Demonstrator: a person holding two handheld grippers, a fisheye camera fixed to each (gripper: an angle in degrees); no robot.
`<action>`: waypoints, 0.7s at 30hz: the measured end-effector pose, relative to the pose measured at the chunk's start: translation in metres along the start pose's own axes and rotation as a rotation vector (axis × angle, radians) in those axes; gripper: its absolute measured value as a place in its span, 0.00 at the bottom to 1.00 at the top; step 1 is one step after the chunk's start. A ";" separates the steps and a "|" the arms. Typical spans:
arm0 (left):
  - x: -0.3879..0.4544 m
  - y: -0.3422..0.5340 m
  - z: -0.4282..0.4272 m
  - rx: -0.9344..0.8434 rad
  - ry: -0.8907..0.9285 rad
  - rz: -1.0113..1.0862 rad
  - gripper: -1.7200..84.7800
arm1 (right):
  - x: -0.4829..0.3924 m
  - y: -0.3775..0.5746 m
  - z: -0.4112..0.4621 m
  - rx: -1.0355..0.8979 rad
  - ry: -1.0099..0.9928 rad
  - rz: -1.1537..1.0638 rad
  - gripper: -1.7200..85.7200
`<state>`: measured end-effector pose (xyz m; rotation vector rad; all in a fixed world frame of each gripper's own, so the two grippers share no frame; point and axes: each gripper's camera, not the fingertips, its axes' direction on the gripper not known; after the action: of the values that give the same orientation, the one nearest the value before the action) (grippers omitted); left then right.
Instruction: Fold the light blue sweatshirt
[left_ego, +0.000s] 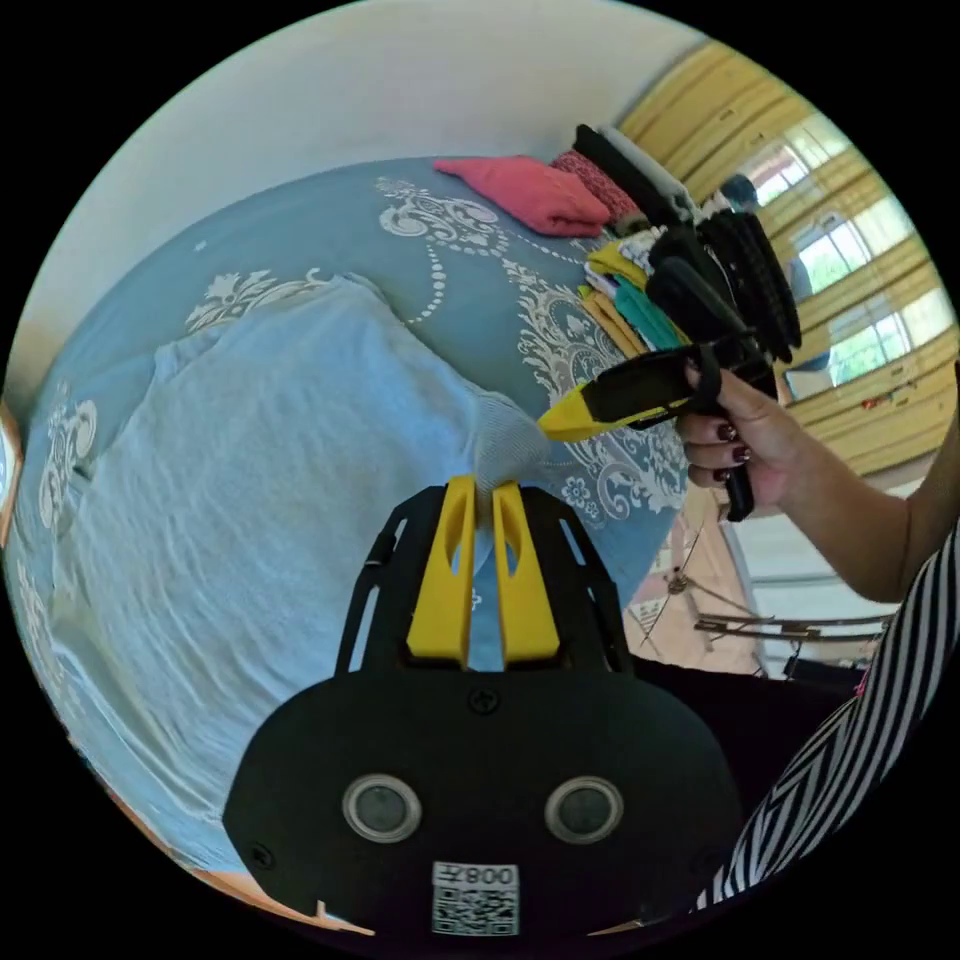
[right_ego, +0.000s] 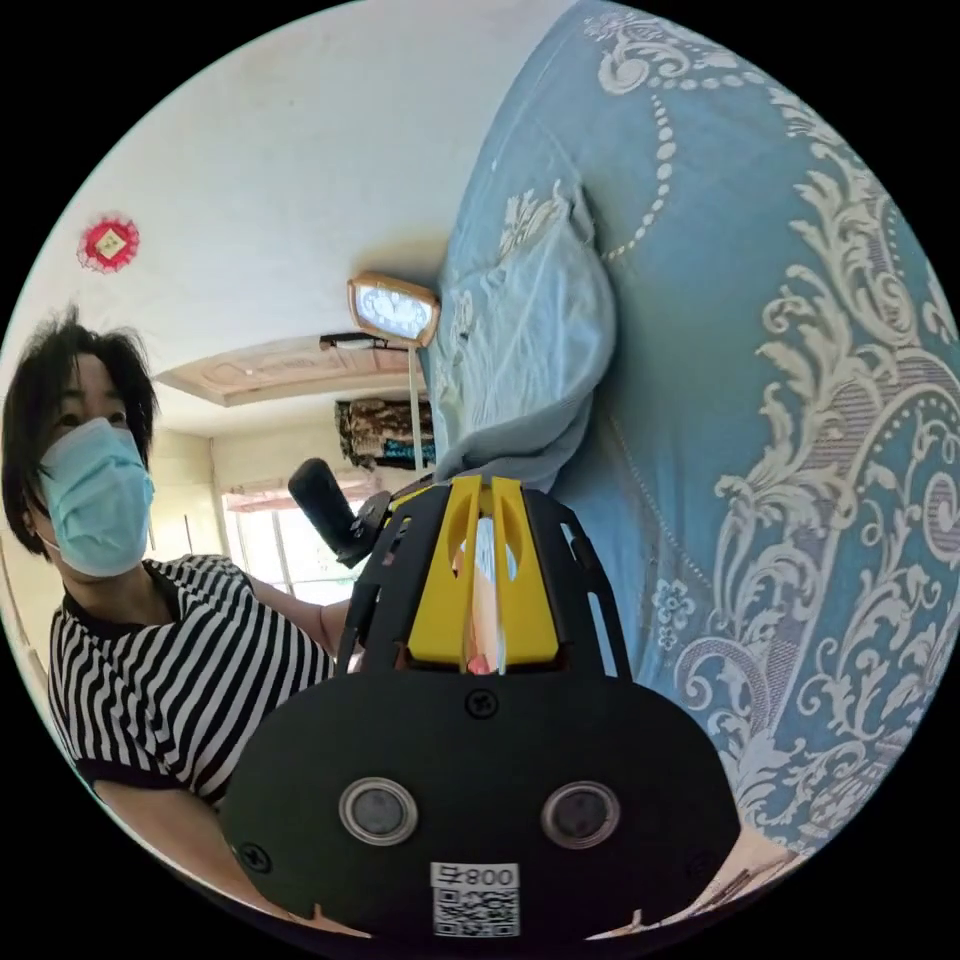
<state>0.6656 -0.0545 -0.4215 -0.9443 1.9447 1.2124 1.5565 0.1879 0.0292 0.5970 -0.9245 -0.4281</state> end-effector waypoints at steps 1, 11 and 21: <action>-0.007 0.002 -0.004 0.024 0.032 -0.061 0.06 | 0.006 -0.005 -0.006 0.053 -0.005 0.011 0.07; -0.028 0.026 -0.020 0.158 0.210 -0.306 0.05 | 0.041 -0.108 0.015 0.167 0.050 0.018 0.15; -0.031 0.042 -0.019 0.179 0.241 -0.318 0.05 | 0.049 -0.182 0.090 0.072 0.005 0.048 0.13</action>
<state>0.6440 -0.0512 -0.3704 -1.2922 1.9516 0.7598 1.4912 -0.0051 -0.0167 0.6400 -0.9509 -0.3518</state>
